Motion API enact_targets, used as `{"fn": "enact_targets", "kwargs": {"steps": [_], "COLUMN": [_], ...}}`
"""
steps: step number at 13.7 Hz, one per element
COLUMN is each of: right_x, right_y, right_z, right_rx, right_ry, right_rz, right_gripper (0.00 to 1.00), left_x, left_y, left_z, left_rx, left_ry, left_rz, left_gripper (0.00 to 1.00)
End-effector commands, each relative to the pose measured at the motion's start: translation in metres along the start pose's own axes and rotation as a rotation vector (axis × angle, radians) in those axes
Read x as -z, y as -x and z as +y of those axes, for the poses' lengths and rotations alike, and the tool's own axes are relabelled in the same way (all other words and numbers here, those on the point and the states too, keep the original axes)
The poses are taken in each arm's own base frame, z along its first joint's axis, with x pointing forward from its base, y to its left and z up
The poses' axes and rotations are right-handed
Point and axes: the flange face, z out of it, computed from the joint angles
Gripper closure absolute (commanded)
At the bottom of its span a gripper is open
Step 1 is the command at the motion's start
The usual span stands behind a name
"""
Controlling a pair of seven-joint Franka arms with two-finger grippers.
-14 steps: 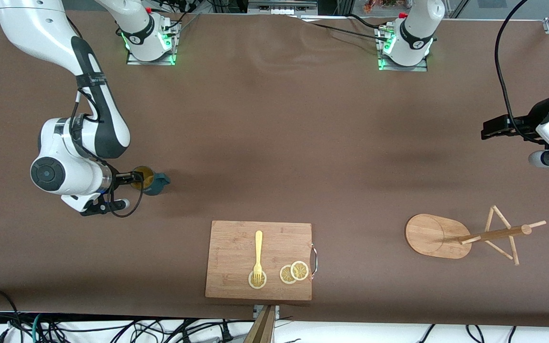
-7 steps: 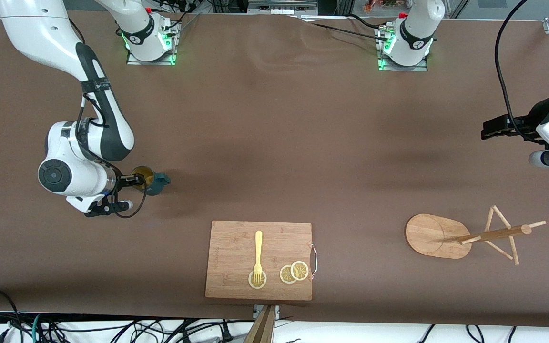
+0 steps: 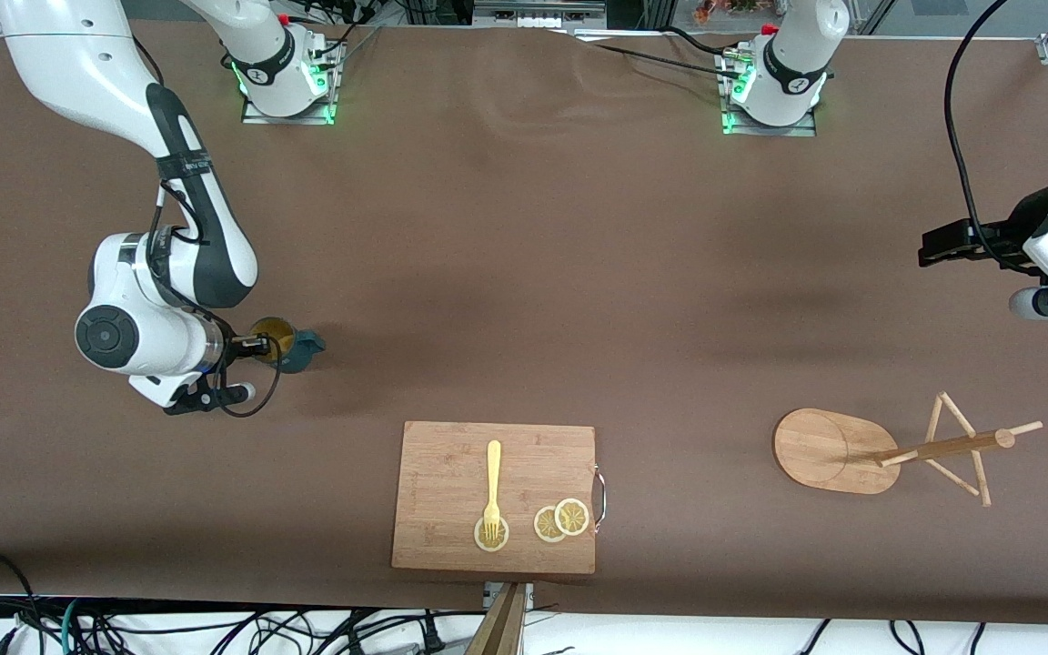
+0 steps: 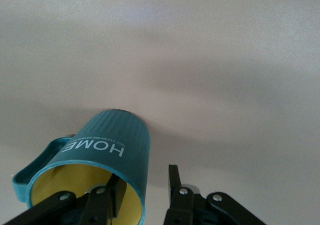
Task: Pass cup and hang on rack
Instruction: 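Close the right gripper on the teal mug rim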
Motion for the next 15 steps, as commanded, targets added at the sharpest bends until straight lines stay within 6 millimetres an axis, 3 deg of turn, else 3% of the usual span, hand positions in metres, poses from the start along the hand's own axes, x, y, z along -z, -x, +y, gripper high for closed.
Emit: {"fn": "enact_targets", "kwargs": {"steps": [1,7,10,13,15], "right_x": [-0.001,-0.002,-0.001,0.005,0.015], "right_y": [0.000,0.000,0.000,-0.002,-0.003], "right_z": [-0.007,-0.009,-0.008,-0.013,-0.035], "right_rx": [0.001,0.001,-0.001,0.000,0.038], "right_ry": [-0.031,-0.036,-0.039,-0.044,-0.055], "right_rz": [0.007,0.004,0.004,0.012,0.017], "right_gripper": [0.63,0.83,0.99,1.00,1.00], "left_x": [0.006,0.006,0.005,0.005,0.006], "left_y": [-0.002,-0.002,-0.002,-0.002,-0.002], "left_z": [0.001,0.002,0.000,0.000,0.002], "left_rx": [0.009,0.007,0.008,0.010,0.007], "left_ry": [-0.004,-0.004,-0.002,-0.004,-0.003], "left_rz": [0.009,0.010,0.007,0.007,0.009], "left_gripper": [0.00,0.00,0.00,0.00,0.00]}}
